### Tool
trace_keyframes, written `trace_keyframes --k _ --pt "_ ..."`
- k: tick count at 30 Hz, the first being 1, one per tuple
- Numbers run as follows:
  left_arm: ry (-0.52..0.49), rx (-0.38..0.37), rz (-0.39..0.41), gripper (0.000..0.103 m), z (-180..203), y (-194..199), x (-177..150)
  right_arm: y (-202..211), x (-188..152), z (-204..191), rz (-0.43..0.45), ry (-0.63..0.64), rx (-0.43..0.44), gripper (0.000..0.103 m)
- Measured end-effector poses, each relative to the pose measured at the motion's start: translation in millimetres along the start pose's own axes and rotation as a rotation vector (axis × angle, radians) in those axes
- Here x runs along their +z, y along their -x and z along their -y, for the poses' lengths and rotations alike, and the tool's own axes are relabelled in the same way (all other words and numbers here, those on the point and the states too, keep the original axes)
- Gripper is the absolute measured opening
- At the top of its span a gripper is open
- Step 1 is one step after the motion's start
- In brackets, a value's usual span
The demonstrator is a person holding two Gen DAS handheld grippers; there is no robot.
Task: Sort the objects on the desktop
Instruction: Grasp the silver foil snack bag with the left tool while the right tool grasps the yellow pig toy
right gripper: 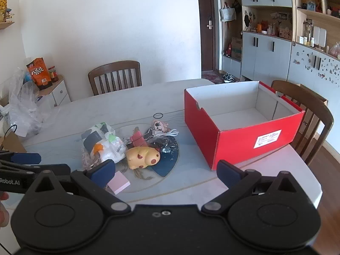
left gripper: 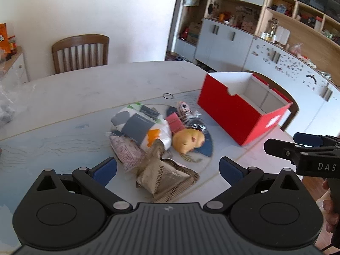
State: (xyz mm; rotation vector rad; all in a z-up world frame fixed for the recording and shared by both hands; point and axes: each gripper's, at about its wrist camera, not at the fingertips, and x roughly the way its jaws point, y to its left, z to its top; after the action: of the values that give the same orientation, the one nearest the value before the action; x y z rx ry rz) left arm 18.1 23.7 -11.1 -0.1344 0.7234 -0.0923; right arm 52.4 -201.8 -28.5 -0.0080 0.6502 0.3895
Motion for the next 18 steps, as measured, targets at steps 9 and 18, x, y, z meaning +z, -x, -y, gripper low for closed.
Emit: trace_keyframes --k 9,18 --pt "-0.004 0.062 0.008 0.103 10.0 -30.0 -4.7 -42.2 11.4 4.2 -0.045 0.065 0.086 0.102" --pt "-0.001 0.115 -0.014 0.103 24.9 -63.1 -7.9 -89.6 21.1 -2.4 -0.094 0.111 0.156 0.101"
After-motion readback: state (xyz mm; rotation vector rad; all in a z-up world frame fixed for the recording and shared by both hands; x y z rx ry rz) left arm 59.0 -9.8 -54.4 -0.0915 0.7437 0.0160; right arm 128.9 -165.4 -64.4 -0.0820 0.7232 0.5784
